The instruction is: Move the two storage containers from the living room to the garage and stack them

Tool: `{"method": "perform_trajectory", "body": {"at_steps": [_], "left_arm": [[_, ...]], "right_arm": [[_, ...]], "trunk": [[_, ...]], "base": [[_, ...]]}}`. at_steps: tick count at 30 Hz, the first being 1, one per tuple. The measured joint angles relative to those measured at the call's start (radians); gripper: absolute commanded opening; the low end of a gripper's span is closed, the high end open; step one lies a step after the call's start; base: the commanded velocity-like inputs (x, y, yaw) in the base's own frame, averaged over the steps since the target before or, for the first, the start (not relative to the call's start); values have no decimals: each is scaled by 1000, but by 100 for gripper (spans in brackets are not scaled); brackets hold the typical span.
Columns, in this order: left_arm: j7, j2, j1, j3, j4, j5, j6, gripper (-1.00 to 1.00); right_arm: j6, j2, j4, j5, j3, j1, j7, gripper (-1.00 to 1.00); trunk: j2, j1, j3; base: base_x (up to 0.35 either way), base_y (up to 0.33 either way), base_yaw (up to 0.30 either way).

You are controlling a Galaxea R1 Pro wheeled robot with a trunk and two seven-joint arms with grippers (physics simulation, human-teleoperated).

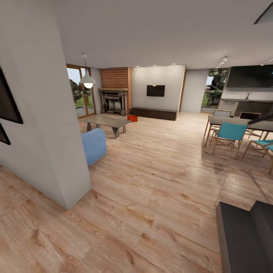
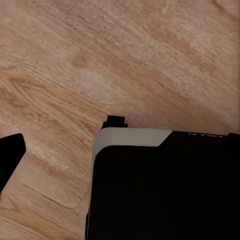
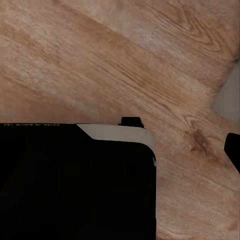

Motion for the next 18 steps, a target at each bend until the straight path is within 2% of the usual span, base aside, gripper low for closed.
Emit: {"method": "perform_trajectory", "body": {"at_steps": [18], "left_arm": [[0, 0, 0, 0, 0, 0, 0, 100]], "right_arm": [[0, 0, 0, 2, 0, 0, 0, 100]], "trunk": [[0, 0, 0]], "base": [[323, 0, 0]]}}
